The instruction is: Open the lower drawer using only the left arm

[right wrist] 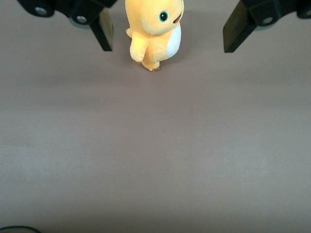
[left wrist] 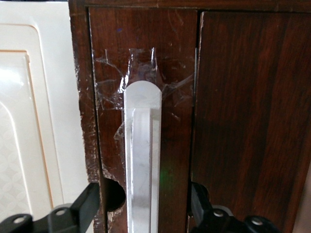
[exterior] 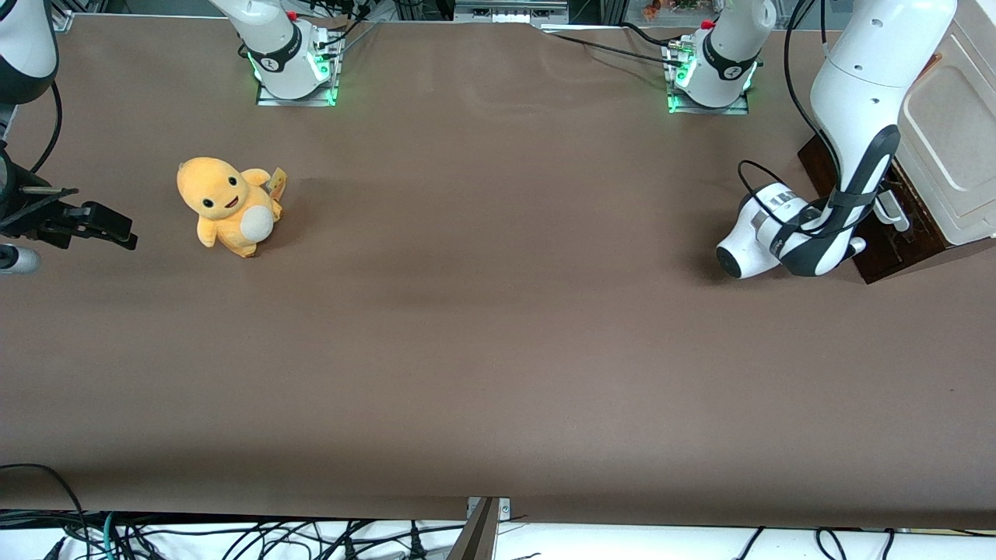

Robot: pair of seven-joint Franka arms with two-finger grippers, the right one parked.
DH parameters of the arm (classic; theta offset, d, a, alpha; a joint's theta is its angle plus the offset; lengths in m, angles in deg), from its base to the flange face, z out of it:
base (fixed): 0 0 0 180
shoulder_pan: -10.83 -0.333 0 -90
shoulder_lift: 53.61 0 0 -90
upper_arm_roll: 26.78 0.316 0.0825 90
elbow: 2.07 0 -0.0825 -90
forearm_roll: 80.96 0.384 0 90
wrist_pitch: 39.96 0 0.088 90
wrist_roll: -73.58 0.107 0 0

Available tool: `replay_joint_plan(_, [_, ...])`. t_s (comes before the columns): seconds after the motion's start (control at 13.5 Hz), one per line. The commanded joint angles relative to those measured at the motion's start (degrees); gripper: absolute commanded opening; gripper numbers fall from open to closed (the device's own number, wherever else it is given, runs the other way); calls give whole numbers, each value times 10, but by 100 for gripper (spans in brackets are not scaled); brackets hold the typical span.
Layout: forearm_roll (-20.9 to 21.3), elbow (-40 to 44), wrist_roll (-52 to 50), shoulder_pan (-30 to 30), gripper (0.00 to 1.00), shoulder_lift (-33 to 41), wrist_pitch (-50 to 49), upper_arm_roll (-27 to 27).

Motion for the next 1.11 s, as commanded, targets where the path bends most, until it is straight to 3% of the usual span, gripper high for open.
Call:
replay_joint_plan(0.0, [19, -15, 20, -9, 79, 21, 3, -7])
replay_joint_plan(0.07, [19, -14, 20, -9, 73, 21, 3, -7])
replay_joint_plan(0.52, [19, -12, 20, -9, 66, 21, 2, -8])
replay_joint_plan(1.04, [19, -10, 19, -9, 42, 22, 2, -8])
